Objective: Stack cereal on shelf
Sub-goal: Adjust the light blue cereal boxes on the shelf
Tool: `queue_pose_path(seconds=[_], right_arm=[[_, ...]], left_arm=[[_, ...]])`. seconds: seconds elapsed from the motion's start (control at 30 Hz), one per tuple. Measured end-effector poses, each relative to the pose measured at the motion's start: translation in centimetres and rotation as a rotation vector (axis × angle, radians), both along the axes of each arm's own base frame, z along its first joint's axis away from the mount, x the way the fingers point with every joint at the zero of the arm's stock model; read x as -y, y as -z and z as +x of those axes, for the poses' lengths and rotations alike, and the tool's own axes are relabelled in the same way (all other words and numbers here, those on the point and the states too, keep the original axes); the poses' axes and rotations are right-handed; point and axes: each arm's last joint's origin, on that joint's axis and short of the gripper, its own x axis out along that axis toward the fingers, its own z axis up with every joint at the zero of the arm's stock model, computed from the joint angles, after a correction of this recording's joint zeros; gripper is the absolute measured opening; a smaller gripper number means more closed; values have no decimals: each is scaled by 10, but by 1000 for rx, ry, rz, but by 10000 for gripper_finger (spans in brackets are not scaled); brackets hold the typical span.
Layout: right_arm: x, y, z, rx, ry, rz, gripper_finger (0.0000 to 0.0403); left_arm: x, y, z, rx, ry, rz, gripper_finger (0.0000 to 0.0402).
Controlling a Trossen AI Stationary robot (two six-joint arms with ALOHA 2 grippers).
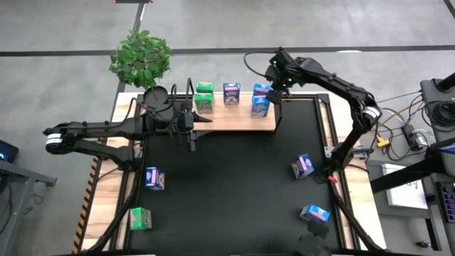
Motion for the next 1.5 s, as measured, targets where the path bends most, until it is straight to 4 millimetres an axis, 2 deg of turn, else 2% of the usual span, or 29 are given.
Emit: queue_pose_path(seconds=[0.33, 0.93, 1.2, 1.37, 1.5], right_arm=[[10, 13, 10, -3, -15, -12, 12], [12, 11, 11, 10, -32, -40, 12], [4, 0, 7, 22, 6, -13, 12], [-5, -4, 13, 45, -24, -6, 12], [-16, -4, 22, 107, -112, 61, 12]], left_arm=[[0, 0, 0, -1, 1, 6, 152], [0, 0, 0, -2, 2, 6, 152], [0, 0, 0, -2, 2, 6, 152], [0, 0, 0, -2, 2, 6, 152], [0, 0, 0, -3, 2, 6, 152]])
